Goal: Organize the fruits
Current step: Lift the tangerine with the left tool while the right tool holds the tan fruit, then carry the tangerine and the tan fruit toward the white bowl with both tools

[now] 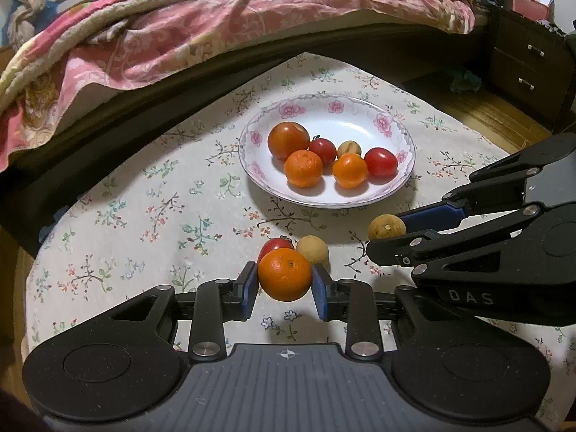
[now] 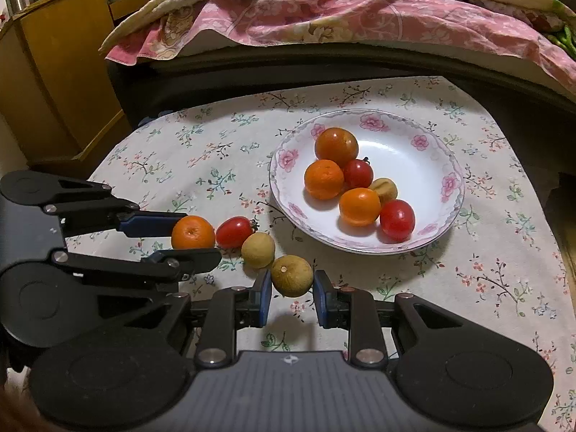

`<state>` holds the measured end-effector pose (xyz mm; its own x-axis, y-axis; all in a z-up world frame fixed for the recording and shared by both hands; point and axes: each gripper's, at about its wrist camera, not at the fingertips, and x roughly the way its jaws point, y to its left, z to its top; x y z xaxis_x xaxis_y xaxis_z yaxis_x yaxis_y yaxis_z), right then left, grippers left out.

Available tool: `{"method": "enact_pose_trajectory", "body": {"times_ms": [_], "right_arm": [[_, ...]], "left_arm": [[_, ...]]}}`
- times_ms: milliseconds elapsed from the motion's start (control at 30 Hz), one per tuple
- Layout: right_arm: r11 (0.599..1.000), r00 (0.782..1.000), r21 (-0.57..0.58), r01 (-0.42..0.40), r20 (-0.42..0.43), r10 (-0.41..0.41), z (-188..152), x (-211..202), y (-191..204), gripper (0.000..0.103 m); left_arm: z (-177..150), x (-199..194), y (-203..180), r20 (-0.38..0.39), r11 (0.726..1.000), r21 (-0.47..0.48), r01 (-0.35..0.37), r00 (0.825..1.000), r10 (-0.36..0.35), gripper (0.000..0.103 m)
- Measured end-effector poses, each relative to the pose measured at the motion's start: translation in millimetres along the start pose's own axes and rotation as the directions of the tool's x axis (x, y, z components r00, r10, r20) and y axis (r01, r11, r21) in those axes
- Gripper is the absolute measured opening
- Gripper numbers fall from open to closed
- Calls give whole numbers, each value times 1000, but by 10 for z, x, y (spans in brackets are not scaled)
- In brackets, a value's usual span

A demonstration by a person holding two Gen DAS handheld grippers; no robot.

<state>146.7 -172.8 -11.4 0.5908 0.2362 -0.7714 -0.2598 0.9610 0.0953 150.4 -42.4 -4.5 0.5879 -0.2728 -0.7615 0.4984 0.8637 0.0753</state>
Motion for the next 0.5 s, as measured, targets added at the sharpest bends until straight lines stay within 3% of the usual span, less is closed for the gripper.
{"method": "enact_pose_trajectory", "body": {"times_ms": [500], "right_arm": [[1000,1000,22,22,17,-22,33,-25,-69,29]], "left_arm": [[77,31,-37,14,1000,12,-16,1000,16,39]]}}
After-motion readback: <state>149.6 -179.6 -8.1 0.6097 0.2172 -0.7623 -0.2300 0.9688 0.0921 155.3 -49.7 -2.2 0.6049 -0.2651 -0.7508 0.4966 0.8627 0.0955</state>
